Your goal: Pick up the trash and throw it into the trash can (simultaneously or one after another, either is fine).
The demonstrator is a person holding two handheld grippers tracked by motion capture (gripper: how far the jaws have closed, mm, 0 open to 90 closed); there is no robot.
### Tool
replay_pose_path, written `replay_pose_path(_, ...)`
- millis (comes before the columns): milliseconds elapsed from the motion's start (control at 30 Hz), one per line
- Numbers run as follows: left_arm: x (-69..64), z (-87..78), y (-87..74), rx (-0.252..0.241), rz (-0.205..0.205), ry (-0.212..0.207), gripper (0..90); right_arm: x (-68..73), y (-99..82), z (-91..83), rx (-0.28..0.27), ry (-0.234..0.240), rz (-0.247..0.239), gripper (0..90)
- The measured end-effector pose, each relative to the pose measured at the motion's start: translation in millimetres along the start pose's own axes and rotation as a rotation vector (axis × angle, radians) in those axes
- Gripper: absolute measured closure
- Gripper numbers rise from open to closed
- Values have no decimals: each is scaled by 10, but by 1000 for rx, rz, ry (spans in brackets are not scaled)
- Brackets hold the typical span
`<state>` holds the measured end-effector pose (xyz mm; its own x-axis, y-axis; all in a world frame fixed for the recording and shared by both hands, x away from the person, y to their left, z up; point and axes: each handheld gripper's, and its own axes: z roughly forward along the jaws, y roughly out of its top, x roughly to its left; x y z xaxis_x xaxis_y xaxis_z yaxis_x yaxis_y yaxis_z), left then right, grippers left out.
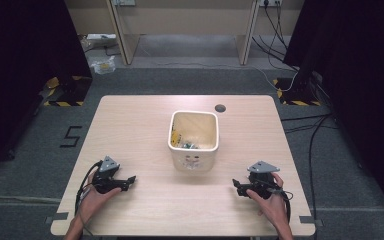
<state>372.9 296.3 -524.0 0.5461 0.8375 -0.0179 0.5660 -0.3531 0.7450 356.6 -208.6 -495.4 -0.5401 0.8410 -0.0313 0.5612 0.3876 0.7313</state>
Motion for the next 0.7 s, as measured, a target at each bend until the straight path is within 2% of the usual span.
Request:
replay_pose_path(400, 0, 0, 0, 0, 0, 0, 147, -38, -158, -16, 19, -16, 24, 168)
replay_pose_path(700, 0, 0, 0, 0, 0, 0, 147, -26, -178, -18, 27, -24, 27, 168)
